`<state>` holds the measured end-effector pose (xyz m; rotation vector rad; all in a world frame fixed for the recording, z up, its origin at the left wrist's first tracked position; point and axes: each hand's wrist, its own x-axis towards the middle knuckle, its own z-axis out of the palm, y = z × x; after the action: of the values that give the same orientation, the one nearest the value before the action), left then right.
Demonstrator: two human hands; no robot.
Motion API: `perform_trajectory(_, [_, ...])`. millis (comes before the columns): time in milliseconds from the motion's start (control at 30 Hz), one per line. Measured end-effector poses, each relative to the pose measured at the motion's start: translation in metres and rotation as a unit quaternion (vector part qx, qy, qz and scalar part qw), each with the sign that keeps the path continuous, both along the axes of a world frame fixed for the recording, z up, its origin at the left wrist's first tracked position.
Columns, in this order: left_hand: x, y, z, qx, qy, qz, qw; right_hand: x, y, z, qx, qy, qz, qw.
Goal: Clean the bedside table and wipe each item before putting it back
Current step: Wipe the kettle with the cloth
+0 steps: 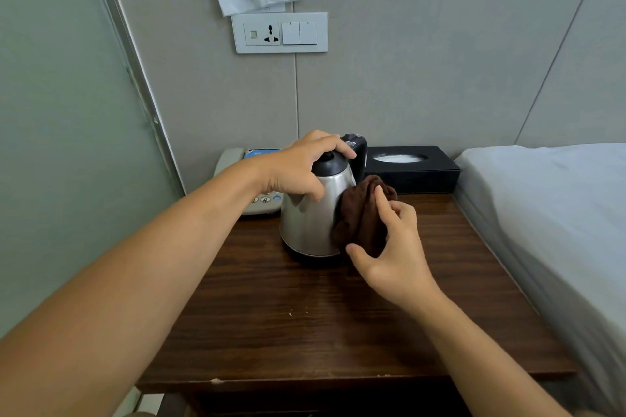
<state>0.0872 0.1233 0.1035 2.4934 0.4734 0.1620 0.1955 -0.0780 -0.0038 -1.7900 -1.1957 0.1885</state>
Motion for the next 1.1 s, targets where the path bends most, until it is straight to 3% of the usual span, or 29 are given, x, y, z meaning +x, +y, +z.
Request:
perform_trajectory(100, [0.0,0.0,0.0,-0.001,-0.003,0.002,1.0,0.011,-0.002,0.0,-0.007,-0.019,0.023,1.0])
perform_trajectory(367, [-0.001,-0.003,0.001,0.0,0.002,0.015,1.0,0.021,0.017,0.004,0.07,-0.131,-0.056,0.987])
perform_trajectory(467, [-0.001,-0.004,0.002,0.0,-0.003,0.018,1.0,0.016,0.021,-0.002,0.055,-0.083,0.002,0.995])
perform_trajectory(533, [-0.002,-0.005,0.003,-0.003,-0.004,0.018,1.0,0.009,0.024,-0.009,0.072,-0.103,0.017,0.992])
perform_trajectory(733, [-0.003,-0.004,0.006,-0.027,-0.002,-0.001,1.0,-0.006,0.037,0.006,0.151,-0.077,-0.04,0.985])
perform_trajectory(833, [-0.003,-0.003,0.006,-0.034,-0.002,-0.006,0.999,-0.017,0.04,0.003,0.132,-0.074,-0.045,0.988])
perform_trajectory(967, [-0.003,-0.002,0.005,-0.03,-0.012,-0.002,0.999,-0.013,0.024,-0.023,0.034,-0.148,-0.011,0.988])
perform_trajectory(1100, [-0.001,-0.002,0.003,-0.028,-0.014,-0.004,1.0,0.007,0.014,-0.015,0.007,-0.089,-0.01,0.996])
